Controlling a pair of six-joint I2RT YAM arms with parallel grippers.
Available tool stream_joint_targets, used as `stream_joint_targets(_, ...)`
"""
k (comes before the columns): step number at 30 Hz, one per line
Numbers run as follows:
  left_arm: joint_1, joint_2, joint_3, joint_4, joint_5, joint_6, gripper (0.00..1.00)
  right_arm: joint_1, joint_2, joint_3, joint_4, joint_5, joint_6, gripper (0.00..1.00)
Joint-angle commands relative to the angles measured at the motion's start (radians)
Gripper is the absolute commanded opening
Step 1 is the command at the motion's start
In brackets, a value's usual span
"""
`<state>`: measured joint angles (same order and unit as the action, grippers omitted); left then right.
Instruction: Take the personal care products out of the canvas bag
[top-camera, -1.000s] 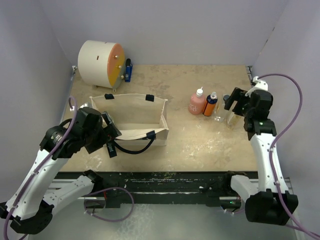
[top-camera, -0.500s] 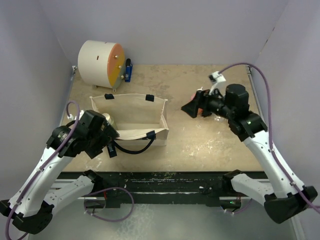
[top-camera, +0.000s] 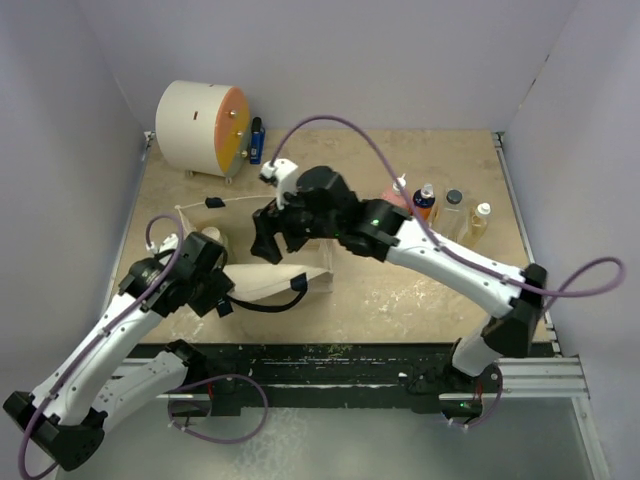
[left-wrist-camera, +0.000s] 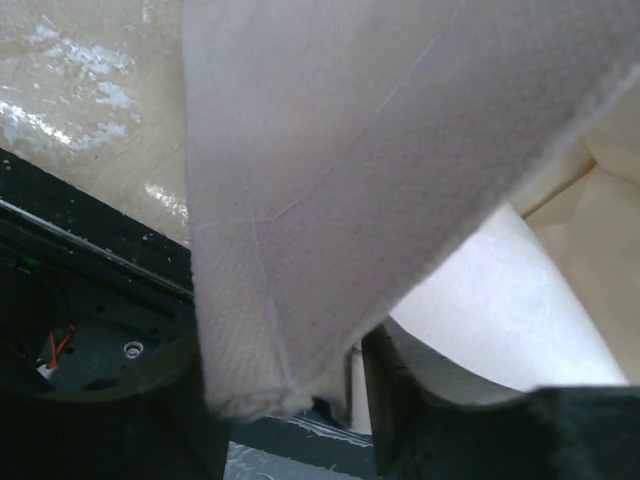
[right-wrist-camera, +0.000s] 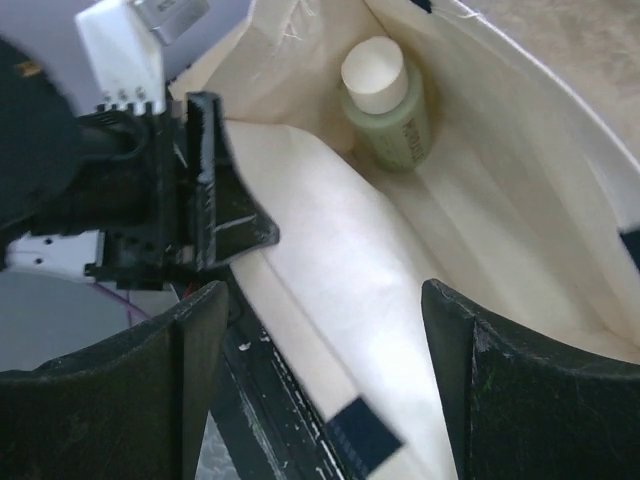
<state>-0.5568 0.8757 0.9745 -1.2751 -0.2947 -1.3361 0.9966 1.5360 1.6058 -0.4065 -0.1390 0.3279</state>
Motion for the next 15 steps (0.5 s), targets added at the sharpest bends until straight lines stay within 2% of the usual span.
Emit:
stream_joint_targets(1, 0.0, -0.127, -0.095, 0.033, 0.048, -0.048, 0.49, 0.062, 0.127, 0.116, -0.004, 0.075, -0.053, 0.8)
stream_joint_targets(6, 0.0, -0.205, -0.162, 0.07, 0.109, -0.105, 0.44, 0.073, 0.282, 0.164, 0.071, 0.042, -0.082, 0.81)
stream_joint_targets(15, 0.0, -0.202, -0.124, 0.015, 0.104, -0.102, 0.33, 0.097, 0.457, 0.257, 0.144, 0.132, -0.151, 0.83)
